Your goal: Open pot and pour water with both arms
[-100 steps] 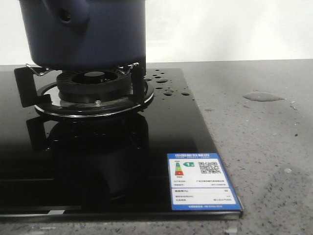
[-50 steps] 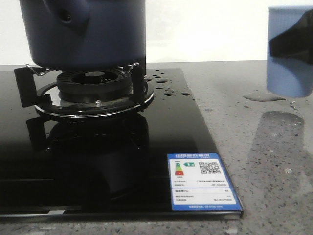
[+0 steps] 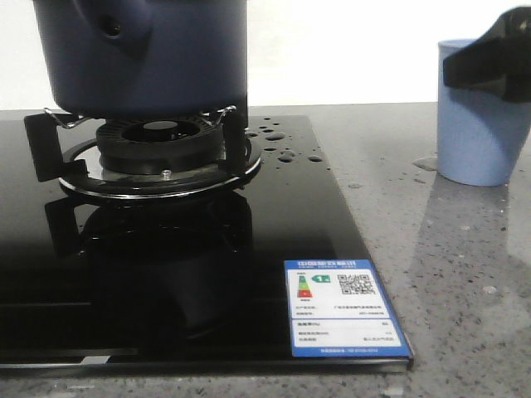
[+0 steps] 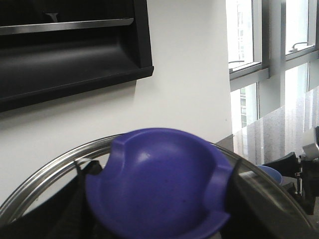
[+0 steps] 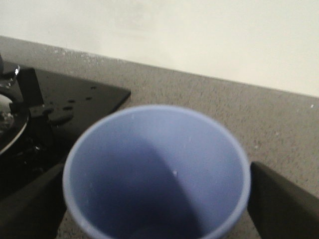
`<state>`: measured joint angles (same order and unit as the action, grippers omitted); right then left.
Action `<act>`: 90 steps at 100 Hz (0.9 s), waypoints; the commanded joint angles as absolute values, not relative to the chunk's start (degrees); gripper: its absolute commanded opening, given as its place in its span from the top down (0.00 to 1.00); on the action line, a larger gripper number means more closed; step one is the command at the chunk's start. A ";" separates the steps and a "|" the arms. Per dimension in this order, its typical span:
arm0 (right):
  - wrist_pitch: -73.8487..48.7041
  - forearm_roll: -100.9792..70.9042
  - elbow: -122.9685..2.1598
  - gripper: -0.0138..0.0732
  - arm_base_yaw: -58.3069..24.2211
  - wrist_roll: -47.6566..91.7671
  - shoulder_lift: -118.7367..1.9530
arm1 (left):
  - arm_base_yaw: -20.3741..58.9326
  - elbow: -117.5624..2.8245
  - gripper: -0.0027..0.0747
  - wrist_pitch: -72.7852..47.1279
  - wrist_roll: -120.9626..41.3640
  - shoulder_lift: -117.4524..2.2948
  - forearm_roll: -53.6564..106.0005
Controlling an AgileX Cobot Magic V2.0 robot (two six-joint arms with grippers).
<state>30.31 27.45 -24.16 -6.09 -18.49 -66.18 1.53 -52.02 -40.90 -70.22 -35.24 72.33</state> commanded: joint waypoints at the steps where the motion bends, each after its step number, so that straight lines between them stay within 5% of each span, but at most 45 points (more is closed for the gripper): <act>1: 34.81 26.45 -25.46 0.10 -5.87 -18.64 -62.54 | 1.82 -53.69 0.67 -37.85 -69.78 -36.29 76.28; 28: 34.71 26.45 -25.46 0.10 -5.87 -18.64 -50.18 | 2.99 -53.69 0.67 -36.95 -77.27 -46.17 85.52; 36: 34.71 26.51 -25.46 0.17 -5.87 -18.64 -45.91 | 4.80 -54.36 0.67 -37.10 -83.18 -49.88 89.35; 43: 34.60 26.51 -25.46 0.36 -5.87 -18.64 -42.86 | 6.52 -55.36 0.67 -37.10 -86.93 -53.70 90.84; 55: 33.68 26.51 -25.46 0.91 -5.87 -18.72 -37.72 | 8.82 -58.02 0.67 -36.84 -87.97 -60.65 90.94; 90: 19.66 26.51 -25.46 0.92 -5.87 -19.11 -29.80 | 12.19 -64.72 0.67 -38.95 -88.23 -77.42 90.76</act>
